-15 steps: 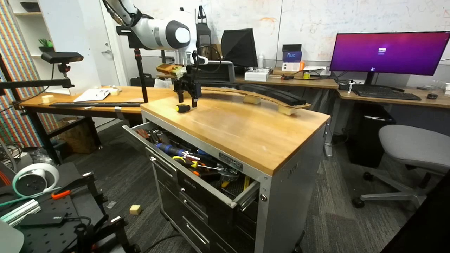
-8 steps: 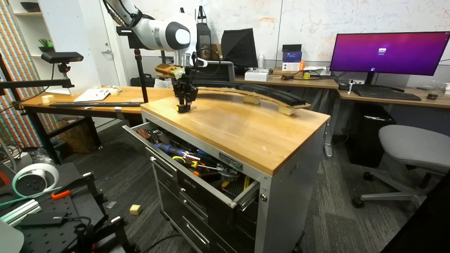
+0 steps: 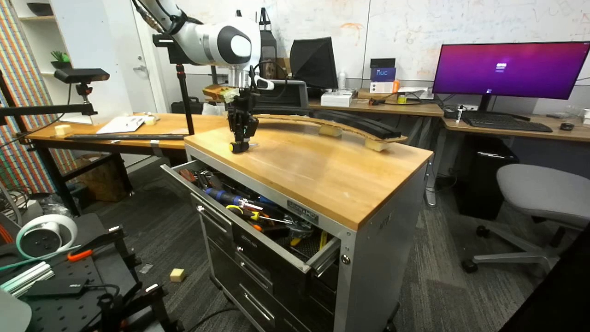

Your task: Take the screwdriver and put it in the topmost drawer then close the drawer

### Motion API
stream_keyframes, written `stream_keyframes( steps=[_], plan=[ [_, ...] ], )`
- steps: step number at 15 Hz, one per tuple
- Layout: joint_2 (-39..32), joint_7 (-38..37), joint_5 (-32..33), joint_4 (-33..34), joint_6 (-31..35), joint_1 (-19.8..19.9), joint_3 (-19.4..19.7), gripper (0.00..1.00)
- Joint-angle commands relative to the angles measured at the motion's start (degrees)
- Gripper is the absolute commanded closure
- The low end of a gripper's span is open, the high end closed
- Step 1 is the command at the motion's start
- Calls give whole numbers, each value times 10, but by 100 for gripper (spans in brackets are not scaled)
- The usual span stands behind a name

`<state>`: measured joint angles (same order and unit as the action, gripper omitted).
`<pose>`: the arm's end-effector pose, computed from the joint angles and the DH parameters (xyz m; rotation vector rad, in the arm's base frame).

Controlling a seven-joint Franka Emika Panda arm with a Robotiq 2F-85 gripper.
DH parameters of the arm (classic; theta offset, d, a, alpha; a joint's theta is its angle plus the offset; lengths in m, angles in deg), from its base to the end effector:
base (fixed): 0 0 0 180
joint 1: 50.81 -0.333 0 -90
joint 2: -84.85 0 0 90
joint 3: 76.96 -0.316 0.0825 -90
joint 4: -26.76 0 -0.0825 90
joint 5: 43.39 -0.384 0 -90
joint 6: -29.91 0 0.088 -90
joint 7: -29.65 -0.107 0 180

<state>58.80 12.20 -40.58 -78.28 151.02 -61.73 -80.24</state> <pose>0.6067 0.1491 0.2702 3.0703 -0.0481 -0.2505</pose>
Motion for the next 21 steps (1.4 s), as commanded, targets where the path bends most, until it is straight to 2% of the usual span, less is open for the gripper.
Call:
stream_keyframes(
  steps=[1, 6, 12, 13, 14, 15, 18, 20, 21],
  plan=[
    [66, -58, 9, -91, 5, 0, 24, 86],
    [130, -136, 7, -185, 39, 14, 48, 86],
    [191, -271, 14, -286, 117, 41, 74, 86],
    [193, -305, 29, -297, 130, 42, 77, 81],
    [196, -343, 49, -307, 145, 41, 79, 56],
    [196, -383, 71, -315, 158, 40, 80, 80],
    [194, -486, 131, -324, 167, 38, 79, 91],
    [192, -537, 164, -324, 166, 36, 75, 88],
    [189, -556, 177, -321, 164, 35, 73, 57]
  ],
)
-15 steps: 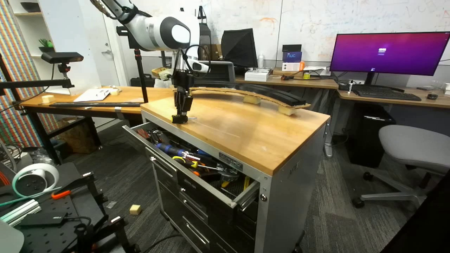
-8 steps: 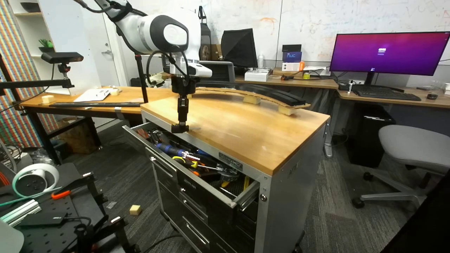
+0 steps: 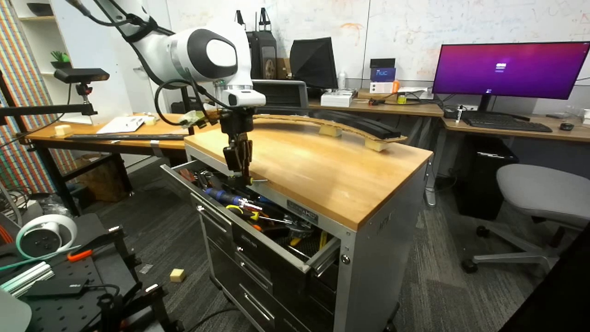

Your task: Take the screwdriver and put it in the topmost drawer then close the drawer

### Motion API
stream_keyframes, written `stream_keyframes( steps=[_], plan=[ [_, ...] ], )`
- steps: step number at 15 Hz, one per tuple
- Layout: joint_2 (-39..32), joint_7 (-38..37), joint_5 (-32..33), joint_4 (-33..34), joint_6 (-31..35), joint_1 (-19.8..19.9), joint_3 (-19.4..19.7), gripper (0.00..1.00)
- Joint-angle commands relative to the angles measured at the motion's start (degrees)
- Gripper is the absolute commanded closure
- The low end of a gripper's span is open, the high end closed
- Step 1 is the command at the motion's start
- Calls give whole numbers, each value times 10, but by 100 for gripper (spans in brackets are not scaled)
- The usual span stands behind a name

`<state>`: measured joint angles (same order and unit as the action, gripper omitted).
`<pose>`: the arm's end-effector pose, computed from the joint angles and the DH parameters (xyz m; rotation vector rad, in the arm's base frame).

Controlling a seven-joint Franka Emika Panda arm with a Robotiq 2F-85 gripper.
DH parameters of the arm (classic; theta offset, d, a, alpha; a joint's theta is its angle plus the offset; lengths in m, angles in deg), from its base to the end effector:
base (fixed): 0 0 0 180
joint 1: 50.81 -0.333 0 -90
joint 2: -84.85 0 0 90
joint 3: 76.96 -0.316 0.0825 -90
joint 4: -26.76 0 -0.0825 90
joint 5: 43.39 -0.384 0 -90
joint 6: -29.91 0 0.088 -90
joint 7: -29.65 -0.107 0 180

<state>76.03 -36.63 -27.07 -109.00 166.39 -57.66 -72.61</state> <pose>0.4918 0.0182 0.2496 2.6192 -1.2523 -0.0110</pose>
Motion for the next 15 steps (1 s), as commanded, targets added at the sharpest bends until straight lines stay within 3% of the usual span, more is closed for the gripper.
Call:
stream_keyframes(
  steps=[1, 5, 7, 12, 15],
  plan=[
    [14, -81, 52, -11, 6, -6, -6, 41],
    [16, -88, 59, -10, 2, -3, -18, 11],
    [23, -31, 15, -18, 9, 10, -26, 0],
    [30, 175, -156, -48, 15, 47, -40, 0],
    [17, 301, -194, -47, -34, 56, -37, 0]
  ],
)
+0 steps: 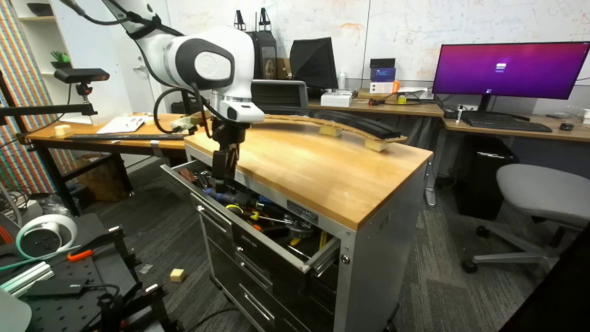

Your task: Take the screwdriver and put it in the topmost drawer then close the drawer

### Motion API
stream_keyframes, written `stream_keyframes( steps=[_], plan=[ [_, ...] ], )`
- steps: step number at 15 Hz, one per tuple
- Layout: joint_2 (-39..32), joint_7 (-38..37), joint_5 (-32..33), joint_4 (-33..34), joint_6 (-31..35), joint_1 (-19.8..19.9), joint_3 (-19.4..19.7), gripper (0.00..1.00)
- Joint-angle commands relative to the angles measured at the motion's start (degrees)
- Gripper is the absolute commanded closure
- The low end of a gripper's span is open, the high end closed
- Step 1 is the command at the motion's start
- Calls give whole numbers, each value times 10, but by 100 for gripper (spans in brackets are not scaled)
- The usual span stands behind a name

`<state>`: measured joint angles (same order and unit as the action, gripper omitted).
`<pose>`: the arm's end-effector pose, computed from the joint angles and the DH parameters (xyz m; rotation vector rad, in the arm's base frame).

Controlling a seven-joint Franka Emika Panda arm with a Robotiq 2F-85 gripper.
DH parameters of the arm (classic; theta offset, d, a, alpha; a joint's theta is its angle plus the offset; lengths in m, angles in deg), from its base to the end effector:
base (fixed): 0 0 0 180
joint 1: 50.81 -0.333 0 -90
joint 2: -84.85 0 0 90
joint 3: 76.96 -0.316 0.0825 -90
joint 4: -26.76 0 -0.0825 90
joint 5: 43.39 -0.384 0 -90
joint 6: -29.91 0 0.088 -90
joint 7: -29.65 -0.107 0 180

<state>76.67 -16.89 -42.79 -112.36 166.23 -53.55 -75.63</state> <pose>0.4694 0.0112 0.2337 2.8154 -1.1564 -0.2612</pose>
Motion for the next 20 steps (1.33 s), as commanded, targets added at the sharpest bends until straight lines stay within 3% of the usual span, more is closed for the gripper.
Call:
stream_keyframes(
  steps=[1, 4, 9, 14, 15, 16, 20],
  plan=[
    [4, 124, -29, -8, -57, 13, -4, 0],
    [-11, 96, 29, 5, -97, 2, 6, 0],
    [-45, 42, 96, 42, -63, -14, 5, 0],
    [-100, 45, 94, 108, -52, -29, 4, 0],
    [-110, 43, 101, 119, -50, -34, 6, 25],
    [-117, 41, 106, 124, -55, -39, 9, 27],
    [-126, 38, 117, 124, -47, -45, 17, 59]
  ],
)
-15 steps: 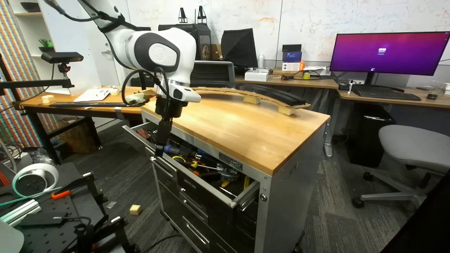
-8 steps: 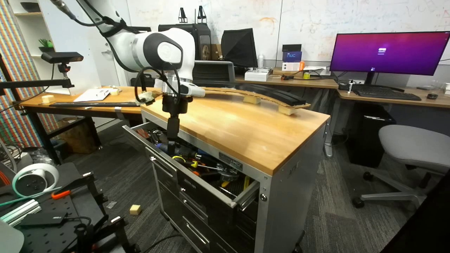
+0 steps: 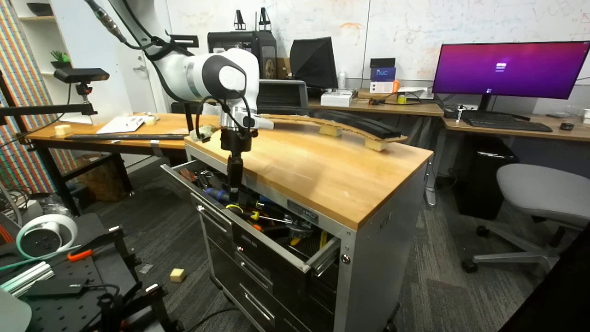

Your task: Take the screwdriver and put it in the topmost drawer then close the drawer

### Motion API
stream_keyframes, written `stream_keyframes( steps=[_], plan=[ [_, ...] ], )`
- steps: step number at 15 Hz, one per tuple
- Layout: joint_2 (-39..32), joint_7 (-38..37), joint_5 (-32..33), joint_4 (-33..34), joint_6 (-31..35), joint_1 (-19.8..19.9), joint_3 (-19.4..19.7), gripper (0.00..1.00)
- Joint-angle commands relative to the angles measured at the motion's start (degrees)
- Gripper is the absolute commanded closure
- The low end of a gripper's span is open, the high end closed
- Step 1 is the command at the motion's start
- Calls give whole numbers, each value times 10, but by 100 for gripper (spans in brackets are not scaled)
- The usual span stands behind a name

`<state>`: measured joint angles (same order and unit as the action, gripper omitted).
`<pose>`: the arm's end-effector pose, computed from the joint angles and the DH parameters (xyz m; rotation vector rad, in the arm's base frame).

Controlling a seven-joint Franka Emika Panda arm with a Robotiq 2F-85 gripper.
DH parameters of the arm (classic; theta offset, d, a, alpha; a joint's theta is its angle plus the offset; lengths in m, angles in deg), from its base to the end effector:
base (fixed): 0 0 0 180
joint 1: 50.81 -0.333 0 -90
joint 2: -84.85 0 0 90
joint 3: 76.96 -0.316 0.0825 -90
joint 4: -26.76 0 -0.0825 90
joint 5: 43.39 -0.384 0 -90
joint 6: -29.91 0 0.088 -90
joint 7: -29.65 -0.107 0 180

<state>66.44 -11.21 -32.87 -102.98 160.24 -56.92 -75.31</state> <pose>0.5011 0.0341 0.1957 2.7950 -0.7052 -0.3441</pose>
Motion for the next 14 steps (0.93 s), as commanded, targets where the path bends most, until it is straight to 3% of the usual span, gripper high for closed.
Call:
stream_keyframes(
  steps=[1, 4, 7, 11, 12, 14],
  plan=[
    [-23, -24, 25, 27, 19, -13, 18, 66],
    [-26, -53, 66, 25, 30, -25, 30, 87],
    [-27, -82, 108, 27, 28, -32, 37, 94],
    [-25, -86, 116, 24, 25, -28, 33, 88],
    [-17, -62, 97, 21, 17, -21, 26, 64],
    [6, -48, 88, 7, 6, -18, 22, 62]
  ],
)
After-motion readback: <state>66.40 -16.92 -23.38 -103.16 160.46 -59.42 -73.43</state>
